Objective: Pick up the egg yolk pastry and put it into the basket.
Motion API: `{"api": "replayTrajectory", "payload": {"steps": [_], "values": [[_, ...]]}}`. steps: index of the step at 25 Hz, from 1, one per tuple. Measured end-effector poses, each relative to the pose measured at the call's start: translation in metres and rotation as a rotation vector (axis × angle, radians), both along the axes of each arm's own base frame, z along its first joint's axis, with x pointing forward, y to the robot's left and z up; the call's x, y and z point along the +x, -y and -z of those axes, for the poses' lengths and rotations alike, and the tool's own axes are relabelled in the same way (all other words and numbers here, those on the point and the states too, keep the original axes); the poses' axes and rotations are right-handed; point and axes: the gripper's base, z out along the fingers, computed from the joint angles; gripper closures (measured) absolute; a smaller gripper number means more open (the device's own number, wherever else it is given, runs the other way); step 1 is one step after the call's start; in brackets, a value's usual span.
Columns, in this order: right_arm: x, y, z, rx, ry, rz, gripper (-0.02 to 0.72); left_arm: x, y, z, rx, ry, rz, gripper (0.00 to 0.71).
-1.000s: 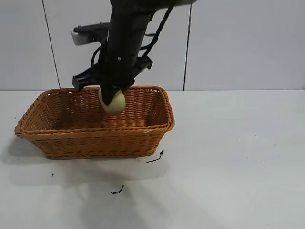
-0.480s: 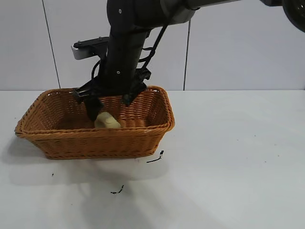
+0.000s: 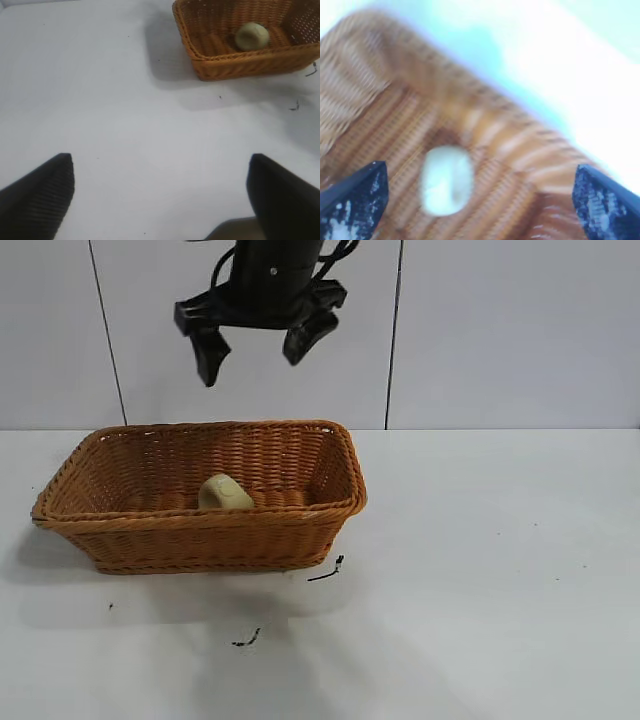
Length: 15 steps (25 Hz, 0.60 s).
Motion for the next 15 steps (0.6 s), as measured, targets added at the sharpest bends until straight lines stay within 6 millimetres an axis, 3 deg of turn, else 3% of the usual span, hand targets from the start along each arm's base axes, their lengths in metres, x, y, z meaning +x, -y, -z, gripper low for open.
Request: {"api": "replayTrajectory", "payload": {"steps": [7, 15], "values": [[0.043, 0.110, 0.002, -0.033, -0.074, 0.231, 0.010, 0.000, 0.000, 0.000, 0.000, 0.000, 0.000, 0.014], [0.059, 0.210, 0.004, -0.051, -0.145, 0.429, 0.010, 0.000, 0.000, 0.000, 0.000, 0.000, 0.000, 0.014]]}}
